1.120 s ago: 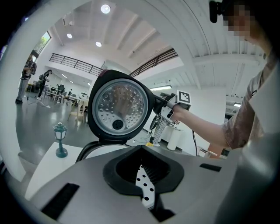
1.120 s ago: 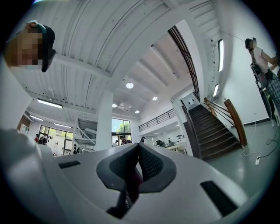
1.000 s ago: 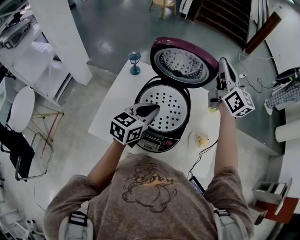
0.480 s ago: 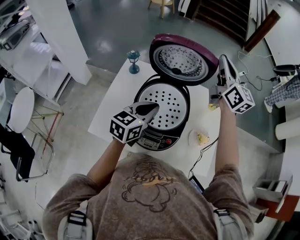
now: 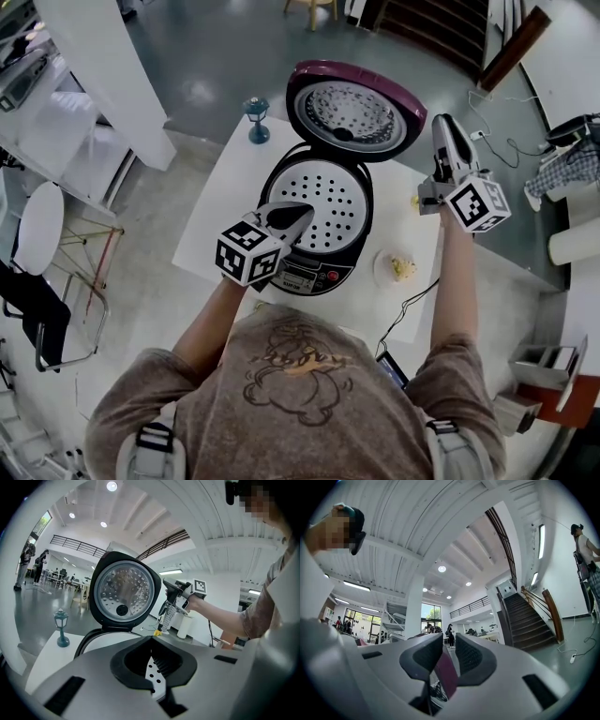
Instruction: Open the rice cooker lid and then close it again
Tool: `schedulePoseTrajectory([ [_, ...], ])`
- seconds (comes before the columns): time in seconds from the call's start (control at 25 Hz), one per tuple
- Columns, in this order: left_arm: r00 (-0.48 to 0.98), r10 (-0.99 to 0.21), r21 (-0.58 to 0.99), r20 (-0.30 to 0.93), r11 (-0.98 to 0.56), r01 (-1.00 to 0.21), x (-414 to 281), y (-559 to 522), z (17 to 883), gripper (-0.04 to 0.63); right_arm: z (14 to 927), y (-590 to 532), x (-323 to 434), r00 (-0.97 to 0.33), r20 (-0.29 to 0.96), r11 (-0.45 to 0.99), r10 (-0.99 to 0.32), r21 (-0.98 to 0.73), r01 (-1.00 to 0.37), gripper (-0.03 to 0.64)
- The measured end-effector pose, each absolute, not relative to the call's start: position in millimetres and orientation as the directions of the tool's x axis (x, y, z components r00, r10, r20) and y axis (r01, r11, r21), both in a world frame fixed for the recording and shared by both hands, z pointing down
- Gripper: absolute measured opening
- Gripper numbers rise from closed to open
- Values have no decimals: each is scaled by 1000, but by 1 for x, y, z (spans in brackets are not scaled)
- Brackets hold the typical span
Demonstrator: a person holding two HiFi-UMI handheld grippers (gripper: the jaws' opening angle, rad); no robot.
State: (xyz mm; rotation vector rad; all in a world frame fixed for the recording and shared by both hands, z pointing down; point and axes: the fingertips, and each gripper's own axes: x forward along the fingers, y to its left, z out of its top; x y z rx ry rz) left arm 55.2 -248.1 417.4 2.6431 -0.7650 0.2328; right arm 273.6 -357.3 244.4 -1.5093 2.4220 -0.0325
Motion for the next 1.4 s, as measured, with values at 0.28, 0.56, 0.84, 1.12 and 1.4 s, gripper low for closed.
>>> schedulePoseTrajectory([
  [0.28, 841, -479, 316, 250, -781, -539, 55, -245, 415, 21, 252, -348, 267, -454, -195, 483, -869, -141, -864, 186],
  [0.56, 839, -489, 313, 238, -779, -543, 48, -243, 410, 21, 258, -346, 252, -513, -173, 534, -841, -105, -839, 422],
  [0.84, 835, -496, 314, 237, -775, -549, 41, -239, 409, 21, 265, -354, 239, -561, -137, 575, -817, -107, -811, 486],
  [1.12, 828, -511, 323, 229, -763, -560, 30, -236, 408, 21, 273, -364, 224, -605, -70, 609, -793, -62, -791, 485],
  [1.4, 822, -523, 329, 226, -753, -570, 21, -233, 407, 21, 275, -373, 211, -626, -47, 627, -779, -24, -779, 483],
])
